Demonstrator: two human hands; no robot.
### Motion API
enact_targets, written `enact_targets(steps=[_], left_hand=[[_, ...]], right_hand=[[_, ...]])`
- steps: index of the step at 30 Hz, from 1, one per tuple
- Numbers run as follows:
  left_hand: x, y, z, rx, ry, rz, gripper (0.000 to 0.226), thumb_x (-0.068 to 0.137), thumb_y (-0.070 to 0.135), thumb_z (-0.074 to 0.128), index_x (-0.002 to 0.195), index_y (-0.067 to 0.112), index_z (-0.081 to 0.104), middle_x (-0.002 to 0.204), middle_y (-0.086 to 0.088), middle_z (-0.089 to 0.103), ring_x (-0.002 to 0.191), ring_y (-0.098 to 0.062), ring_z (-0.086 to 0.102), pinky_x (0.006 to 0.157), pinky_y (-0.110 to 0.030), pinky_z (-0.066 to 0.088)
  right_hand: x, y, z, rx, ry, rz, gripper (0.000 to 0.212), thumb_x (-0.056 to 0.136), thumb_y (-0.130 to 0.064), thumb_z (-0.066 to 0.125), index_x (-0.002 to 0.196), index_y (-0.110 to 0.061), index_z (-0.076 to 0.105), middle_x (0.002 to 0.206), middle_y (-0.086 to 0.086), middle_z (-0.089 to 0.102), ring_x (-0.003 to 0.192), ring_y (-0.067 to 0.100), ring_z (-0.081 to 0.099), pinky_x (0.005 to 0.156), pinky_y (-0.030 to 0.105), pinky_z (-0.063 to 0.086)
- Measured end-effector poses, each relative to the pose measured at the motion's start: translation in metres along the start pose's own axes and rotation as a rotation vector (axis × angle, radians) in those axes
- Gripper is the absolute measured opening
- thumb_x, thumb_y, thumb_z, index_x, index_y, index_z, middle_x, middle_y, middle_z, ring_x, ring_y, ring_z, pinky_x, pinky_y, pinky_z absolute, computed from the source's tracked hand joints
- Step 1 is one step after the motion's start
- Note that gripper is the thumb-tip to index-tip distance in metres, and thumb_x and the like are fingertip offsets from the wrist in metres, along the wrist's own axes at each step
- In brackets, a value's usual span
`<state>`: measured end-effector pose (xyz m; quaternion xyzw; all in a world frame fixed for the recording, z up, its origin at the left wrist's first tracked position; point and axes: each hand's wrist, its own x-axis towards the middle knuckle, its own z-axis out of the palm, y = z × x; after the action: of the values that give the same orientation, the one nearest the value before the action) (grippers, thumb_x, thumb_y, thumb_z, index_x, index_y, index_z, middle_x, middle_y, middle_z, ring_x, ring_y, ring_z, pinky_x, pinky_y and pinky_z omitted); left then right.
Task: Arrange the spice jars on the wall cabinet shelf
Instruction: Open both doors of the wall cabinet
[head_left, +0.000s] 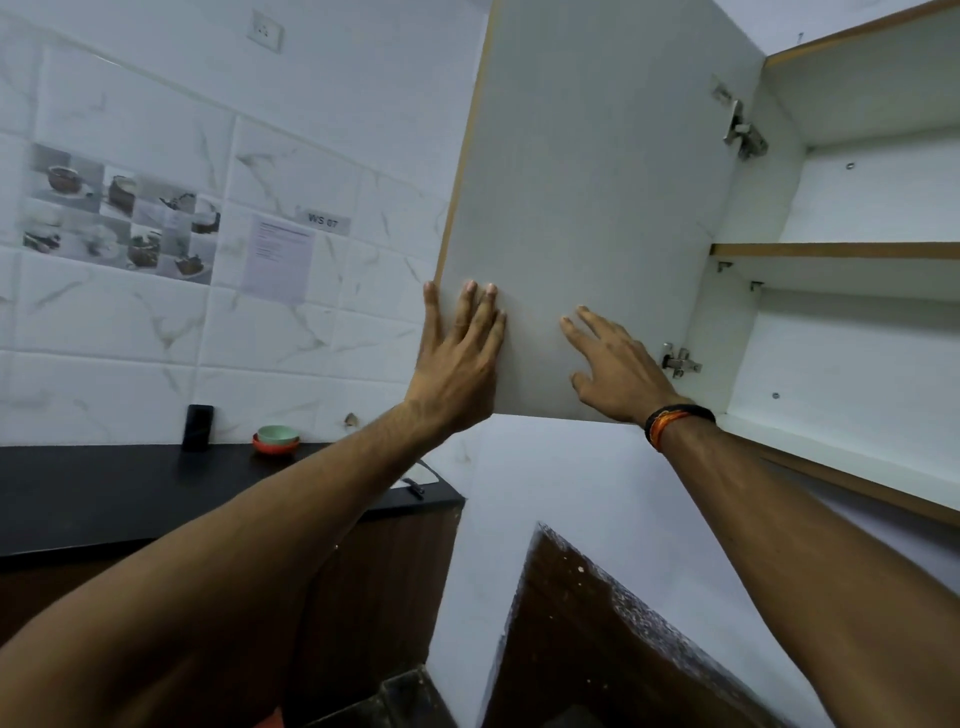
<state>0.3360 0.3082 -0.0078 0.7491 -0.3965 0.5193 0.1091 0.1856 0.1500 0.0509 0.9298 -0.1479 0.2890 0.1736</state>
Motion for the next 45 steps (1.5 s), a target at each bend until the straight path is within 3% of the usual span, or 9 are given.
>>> enact_targets(steps=[4,8,13,20,24,28,34,38,45], left_hand=[[0.012,0.046,-0.004,-0.095,-0.021,-0.046,0.074,0.08,0.031,0.058,0.145,0.002,0.042,0.162,-0.026,0.018,0.15,-0.048,0.006,0.106,-0.08,-0.009],[0.024,0.106,-0.003,-0.231,-0.041,0.08,0.066,0.088,0.042,0.056,0.144,0.011,0.04,0.166,-0.021,0.004,0.152,-0.043,0.001,0.109,-0.078,-0.006],[0.035,0.188,-0.009,-0.456,0.015,0.252,0.055,0.09,0.041,0.053,0.137,0.013,0.046,0.166,-0.019,0.008,0.153,-0.04,0.003,0.114,-0.071,-0.002],[0.05,0.297,-0.021,-0.713,0.047,0.449,0.06,0.092,0.046,0.052,0.138,0.008,0.046,0.162,-0.018,0.023,0.15,-0.038,0.018,0.122,-0.053,0.012],[0.058,0.348,-0.034,-0.87,0.04,0.524,0.064,0.094,0.045,0.052,0.144,0.006,0.042,0.161,-0.019,0.024,0.149,-0.038,0.02,0.122,-0.047,0.016],[0.066,0.398,-0.056,-1.057,0.003,0.572,0.068,0.096,0.04,0.053,0.149,0.002,0.035,0.163,-0.02,0.019,0.151,-0.035,0.017,0.122,-0.042,0.014],[0.085,0.451,-0.087,-1.273,-0.111,0.628,0.081,0.098,0.035,0.055,0.156,-0.002,0.014,0.164,-0.023,0.012,0.152,-0.034,0.016,0.123,-0.04,0.016],[0.101,0.472,-0.103,-1.586,-0.129,0.538,0.071,0.092,0.033,0.061,0.148,0.0,0.031,0.145,-0.019,0.047,0.126,-0.035,0.051,0.104,-0.04,0.045],[0.115,0.49,-0.113,-2.068,-0.499,0.204,0.059,0.09,0.013,0.065,0.144,0.011,0.04,0.133,-0.011,0.058,0.112,-0.028,0.063,0.09,-0.045,0.059]], right_hand=[[-0.034,0.046,-0.022,-0.096,-0.006,0.104,0.072,0.095,-0.022,0.057,0.161,-0.021,0.027,0.169,0.008,0.018,0.153,0.03,0.023,0.119,0.05,0.03],[-0.078,0.093,-0.05,-0.225,0.006,0.207,0.068,0.094,-0.021,0.059,0.158,-0.02,0.034,0.166,0.01,0.025,0.151,0.029,0.025,0.116,0.048,0.031],[-0.138,0.136,-0.085,-0.409,-0.009,0.315,0.065,0.091,-0.017,0.06,0.153,-0.018,0.042,0.162,0.011,0.033,0.147,0.031,0.032,0.111,0.049,0.034],[-0.211,0.18,-0.123,-0.521,0.002,0.486,0.062,0.087,-0.011,0.061,0.148,-0.011,0.05,0.158,0.017,0.039,0.145,0.036,0.036,0.107,0.052,0.037],[-0.245,0.198,-0.14,-0.544,-0.02,0.584,0.066,0.09,-0.013,0.059,0.154,-0.013,0.041,0.164,0.016,0.028,0.149,0.034,0.029,0.117,0.052,0.032],[-0.274,0.216,-0.153,-0.6,-0.058,0.672,0.073,0.095,-0.021,0.055,0.16,-0.014,0.022,0.17,0.015,0.008,0.157,0.032,0.01,0.125,0.054,0.017],[-0.299,0.234,-0.166,-0.656,-0.082,0.771,0.082,0.097,-0.03,0.053,0.163,-0.017,0.007,0.171,0.011,-0.008,0.158,0.031,-0.001,0.127,0.055,0.009],[-0.306,0.243,-0.169,-0.664,-0.095,0.805,0.083,0.096,-0.03,0.053,0.163,-0.018,0.006,0.171,0.009,-0.009,0.158,0.03,-0.002,0.127,0.055,0.009],[-0.31,0.243,-0.165,-0.634,-0.115,0.867,0.08,0.099,-0.03,0.052,0.163,-0.02,0.006,0.171,0.008,-0.01,0.158,0.03,-0.003,0.125,0.057,0.018]])
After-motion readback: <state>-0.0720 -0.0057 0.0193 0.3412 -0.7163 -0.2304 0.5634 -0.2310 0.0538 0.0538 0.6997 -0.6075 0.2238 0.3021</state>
